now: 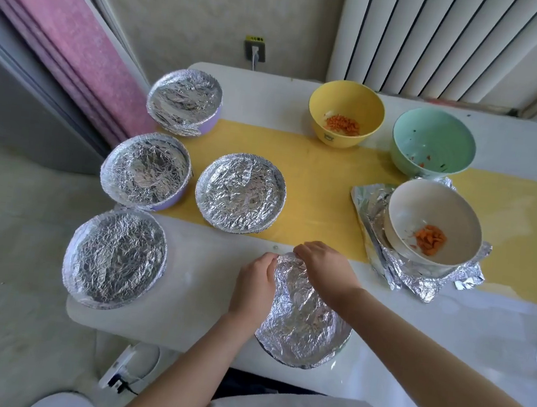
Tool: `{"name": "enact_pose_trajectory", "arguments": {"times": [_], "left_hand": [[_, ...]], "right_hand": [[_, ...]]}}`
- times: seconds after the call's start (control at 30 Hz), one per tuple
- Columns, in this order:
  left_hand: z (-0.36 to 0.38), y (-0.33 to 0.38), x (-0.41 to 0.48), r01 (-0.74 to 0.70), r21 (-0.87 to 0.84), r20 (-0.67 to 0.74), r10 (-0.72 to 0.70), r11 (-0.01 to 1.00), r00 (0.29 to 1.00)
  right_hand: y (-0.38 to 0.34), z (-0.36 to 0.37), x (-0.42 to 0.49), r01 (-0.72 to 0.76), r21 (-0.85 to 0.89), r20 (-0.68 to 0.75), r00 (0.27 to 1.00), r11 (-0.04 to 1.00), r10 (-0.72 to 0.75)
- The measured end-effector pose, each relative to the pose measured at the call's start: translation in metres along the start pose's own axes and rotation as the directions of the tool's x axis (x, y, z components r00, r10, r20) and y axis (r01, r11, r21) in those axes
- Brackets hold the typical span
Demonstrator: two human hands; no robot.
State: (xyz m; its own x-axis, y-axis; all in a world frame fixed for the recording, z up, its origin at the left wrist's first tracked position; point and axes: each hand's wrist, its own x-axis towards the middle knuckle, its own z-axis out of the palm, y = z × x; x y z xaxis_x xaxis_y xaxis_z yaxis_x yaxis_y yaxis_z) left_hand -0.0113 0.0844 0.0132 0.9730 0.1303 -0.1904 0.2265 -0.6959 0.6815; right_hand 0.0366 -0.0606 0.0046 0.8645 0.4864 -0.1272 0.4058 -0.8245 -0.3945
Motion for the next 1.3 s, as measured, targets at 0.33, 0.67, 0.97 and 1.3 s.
{"name": "enact_pose_trajectory", "arguments": {"times": [0.33,0.67,0.97,1.3], "left_hand": [[0.003,0.000,0.000,-0.077,0.132,0.007,0.077,0.988,0.997],[-0.005,-0.016,-0.022,-0.169,0.077,0.042,0.166,0.983,0.985],[0.005,-0.016,-0.003,-0.106,-0.126,0.004,0.107,0.986,0.994],[0.015,-0.017,-0.003,-0.120,-0.081,-0.116,0.110,0.989,0.987]], "right_hand": [[-0.014,-0.007,0.011,0.026,-0.099,0.141,0.990,0.995,-0.012],[-0.009,-0.007,-0.008,-0.157,0.182,-0.041,0.985,0.971,0.167],[-0.003,-0.007,-0.011,-0.226,0.246,-0.054,0.968,0.943,0.246],[-0.009,-0.009,-0.001,-0.239,-0.006,0.049,0.970,0.971,0.239]]}}
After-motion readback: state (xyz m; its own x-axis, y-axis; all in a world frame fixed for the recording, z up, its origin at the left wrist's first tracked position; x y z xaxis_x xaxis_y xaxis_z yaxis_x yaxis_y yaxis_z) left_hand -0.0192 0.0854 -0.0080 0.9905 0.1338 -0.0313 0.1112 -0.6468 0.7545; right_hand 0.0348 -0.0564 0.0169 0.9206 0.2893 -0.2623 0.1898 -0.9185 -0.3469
